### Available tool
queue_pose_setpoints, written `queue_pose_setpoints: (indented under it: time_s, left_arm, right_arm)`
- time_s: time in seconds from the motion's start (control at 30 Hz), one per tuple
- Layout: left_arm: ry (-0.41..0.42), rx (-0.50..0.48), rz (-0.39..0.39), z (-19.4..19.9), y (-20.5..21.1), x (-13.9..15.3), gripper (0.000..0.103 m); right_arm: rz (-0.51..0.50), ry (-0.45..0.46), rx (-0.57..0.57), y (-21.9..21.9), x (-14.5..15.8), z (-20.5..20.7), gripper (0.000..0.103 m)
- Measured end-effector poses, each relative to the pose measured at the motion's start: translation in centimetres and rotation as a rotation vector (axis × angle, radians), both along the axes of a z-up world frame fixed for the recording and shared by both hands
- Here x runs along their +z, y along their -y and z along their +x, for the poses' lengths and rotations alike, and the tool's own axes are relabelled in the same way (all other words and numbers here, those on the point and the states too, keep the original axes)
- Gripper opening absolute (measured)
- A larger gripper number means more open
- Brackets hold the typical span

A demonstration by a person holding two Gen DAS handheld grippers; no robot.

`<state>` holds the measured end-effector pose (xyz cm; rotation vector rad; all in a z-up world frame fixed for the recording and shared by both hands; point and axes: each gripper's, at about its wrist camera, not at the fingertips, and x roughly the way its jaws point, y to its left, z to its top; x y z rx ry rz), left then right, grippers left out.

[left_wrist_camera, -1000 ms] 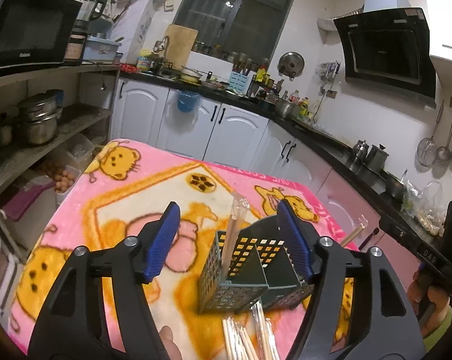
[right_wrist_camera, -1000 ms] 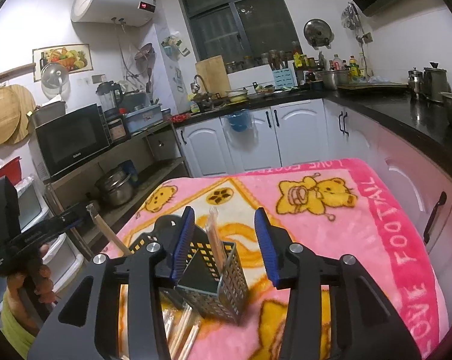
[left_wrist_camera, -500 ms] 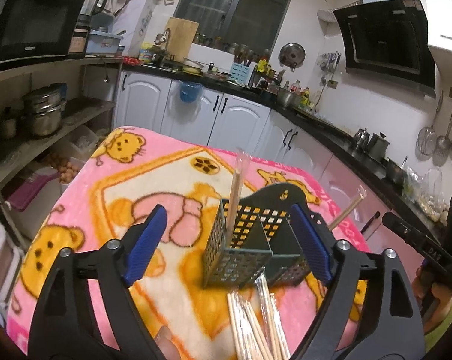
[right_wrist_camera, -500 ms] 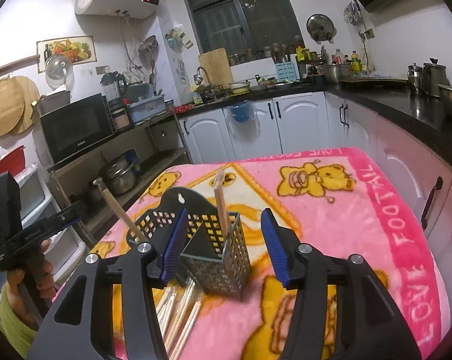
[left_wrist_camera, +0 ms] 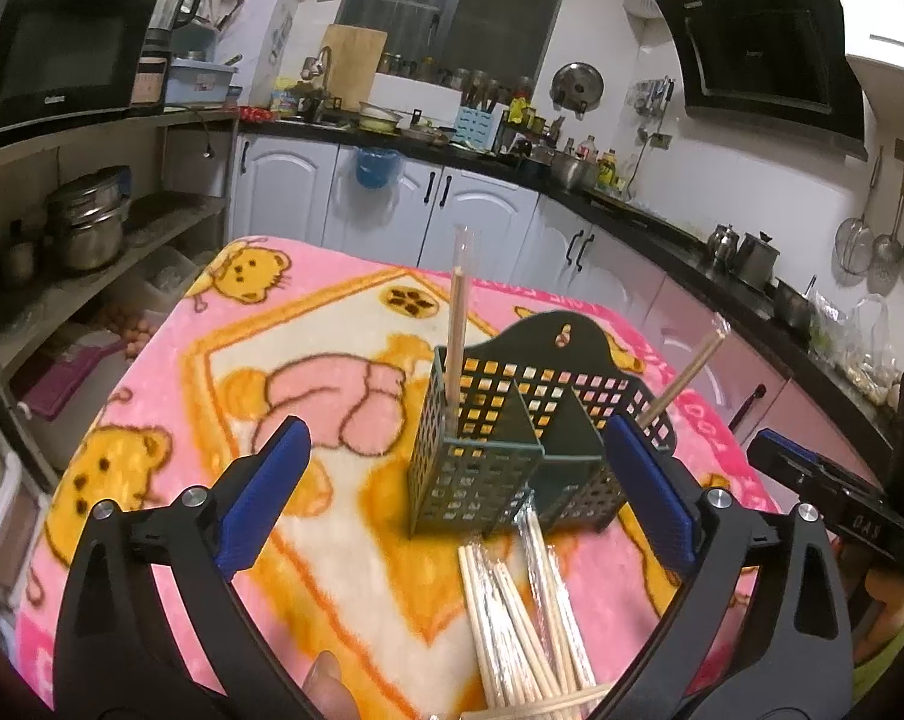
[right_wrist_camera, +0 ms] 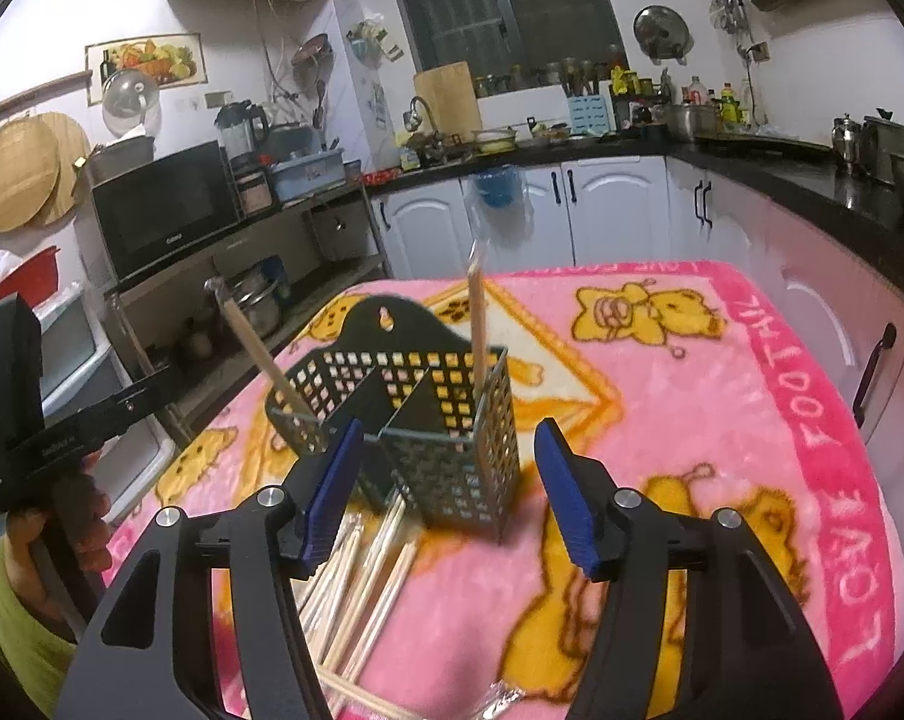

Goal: Organize utensils
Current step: 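Withdraw both open tools from the caddy toward the chopstick pile, then close the left tool on a wooden chopstick while the right tool grasps another chopstick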

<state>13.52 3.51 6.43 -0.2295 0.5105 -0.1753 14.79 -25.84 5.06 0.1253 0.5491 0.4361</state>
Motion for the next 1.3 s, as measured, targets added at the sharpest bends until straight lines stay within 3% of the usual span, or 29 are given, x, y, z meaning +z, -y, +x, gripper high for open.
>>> queue_pose_setpoints:
  time_s: [0.57,0.7,1.07,1.2,1.3]
  left_arm:
    - [-0.078,-0.003,0.045,-0.7,0.3,-2.7,0.090]
    - [-0.106,-0.004,0.054,-0.6,0.4,-3.5,0.090]
    - [-0.221,-0.047,0.056,0.1,0.7,-6.3,0.057]
    - [-0.275,-0.070,0.057,0.7,1.2,-7.7,0.039]
    - [-0.305,-0.084,0.064,1.2,1.7,-8.5,0.034]
  right_arm:
    - [-0.029,-0.066,0.063,-1.5,-2.2,-0.6,0.057]
    - [-0.030,-0.088,0.083,-1.8,-2.8,-0.5,0.051]
    - [-0.039,-0.195,0.153,-3.8,-5.5,0.5,0.037]
    - [-0.066,-0.244,0.163,-4.7,-7.0,1.1,0.031]
    - [-0.106,-0.292,0.159,-5.6,-8.5,1.8,0.031]
